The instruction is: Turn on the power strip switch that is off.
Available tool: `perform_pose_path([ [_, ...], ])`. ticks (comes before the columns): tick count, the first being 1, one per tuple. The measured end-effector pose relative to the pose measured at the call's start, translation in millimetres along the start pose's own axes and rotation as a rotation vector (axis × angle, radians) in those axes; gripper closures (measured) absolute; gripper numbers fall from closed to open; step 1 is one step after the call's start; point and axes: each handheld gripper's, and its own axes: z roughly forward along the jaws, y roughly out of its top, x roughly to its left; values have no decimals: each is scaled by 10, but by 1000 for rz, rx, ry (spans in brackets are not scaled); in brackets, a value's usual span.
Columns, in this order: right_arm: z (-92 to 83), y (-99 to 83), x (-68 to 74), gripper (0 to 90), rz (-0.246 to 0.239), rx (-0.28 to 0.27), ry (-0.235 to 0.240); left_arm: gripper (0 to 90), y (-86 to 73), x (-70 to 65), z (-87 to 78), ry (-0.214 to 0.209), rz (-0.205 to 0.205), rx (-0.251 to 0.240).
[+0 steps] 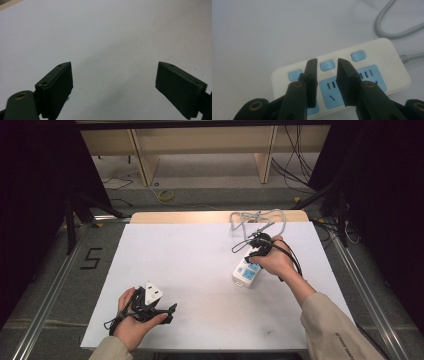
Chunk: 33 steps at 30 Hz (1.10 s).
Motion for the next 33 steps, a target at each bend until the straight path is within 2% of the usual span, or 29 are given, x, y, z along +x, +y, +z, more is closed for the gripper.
perform_pose_path([
  [6,-54,-73,-24,650,15,-23,0,140,-2,1,3,1,-4,0],
  [19,-192,-283,-54,526,20,-77,35,140,-5,0,-3,2,0,4],
  [23,-252,-380,-77,477,28,-86,31,140,-10,4,-1,4,-8,1],
  [33,-442,-716,-186,437,40,-152,33,140,-8,2,1,5,-5,7],
])
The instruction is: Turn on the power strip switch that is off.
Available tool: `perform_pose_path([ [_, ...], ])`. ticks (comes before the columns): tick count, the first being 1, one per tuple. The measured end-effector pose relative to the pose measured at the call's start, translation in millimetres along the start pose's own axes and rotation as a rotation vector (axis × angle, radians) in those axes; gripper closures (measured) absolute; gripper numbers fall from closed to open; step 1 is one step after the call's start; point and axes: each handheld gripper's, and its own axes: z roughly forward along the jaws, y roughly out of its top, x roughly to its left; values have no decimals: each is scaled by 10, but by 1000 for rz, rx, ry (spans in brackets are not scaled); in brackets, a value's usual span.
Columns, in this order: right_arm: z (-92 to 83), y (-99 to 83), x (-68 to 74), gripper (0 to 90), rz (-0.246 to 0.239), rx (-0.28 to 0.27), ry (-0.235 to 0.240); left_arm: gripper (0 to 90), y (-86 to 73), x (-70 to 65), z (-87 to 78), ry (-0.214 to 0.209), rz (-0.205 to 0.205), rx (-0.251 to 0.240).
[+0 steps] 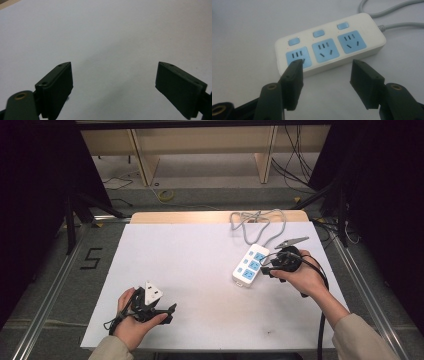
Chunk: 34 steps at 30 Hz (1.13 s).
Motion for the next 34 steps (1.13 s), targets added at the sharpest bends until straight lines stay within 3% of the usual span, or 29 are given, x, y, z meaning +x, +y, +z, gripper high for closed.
perform_pose_path([
  [9,-169,-256,-14,419,3,-60,2,140,-3,-2,0,3,-6,-3],
  [20,-361,-701,64,398,1,-157,12,140,6,-2,1,3,2,0],
  [28,-452,-815,84,395,4,-219,13,140,5,-3,5,1,4,4],
  [34,-448,-856,83,394,11,-218,15,140,12,-10,13,-3,2,5],
])
